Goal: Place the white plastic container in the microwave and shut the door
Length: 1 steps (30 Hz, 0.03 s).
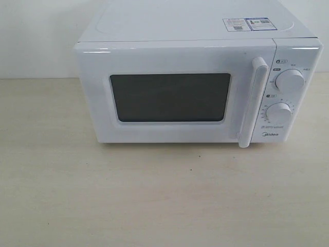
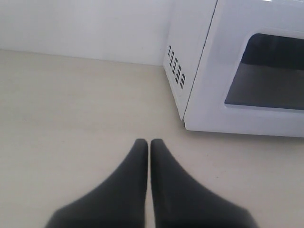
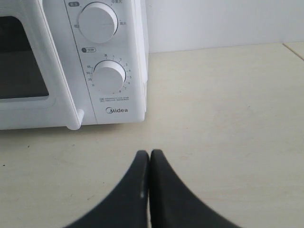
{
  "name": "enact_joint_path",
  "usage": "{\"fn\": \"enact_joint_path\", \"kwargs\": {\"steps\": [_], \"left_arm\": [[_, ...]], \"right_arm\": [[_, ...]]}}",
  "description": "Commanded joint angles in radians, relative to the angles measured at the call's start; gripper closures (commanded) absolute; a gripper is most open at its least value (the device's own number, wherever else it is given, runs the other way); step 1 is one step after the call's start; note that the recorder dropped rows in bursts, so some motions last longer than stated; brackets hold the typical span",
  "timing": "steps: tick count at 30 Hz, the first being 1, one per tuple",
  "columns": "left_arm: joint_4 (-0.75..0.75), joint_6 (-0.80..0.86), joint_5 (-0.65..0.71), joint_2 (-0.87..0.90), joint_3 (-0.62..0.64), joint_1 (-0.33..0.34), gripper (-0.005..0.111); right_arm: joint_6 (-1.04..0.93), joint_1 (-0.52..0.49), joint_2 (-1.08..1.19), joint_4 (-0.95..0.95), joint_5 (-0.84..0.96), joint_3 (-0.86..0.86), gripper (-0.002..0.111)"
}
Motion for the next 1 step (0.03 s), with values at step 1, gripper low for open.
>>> {"fn": "enact_joint_path", "kwargs": {"steps": [1], "left_arm": [[0.004,-0.009,-0.002,-0.003,0.003,-0.006,0.102]], "right_arm": [[0.001,-0.002,-0.006,0.004,-0.002,0.000,0.109]]}}
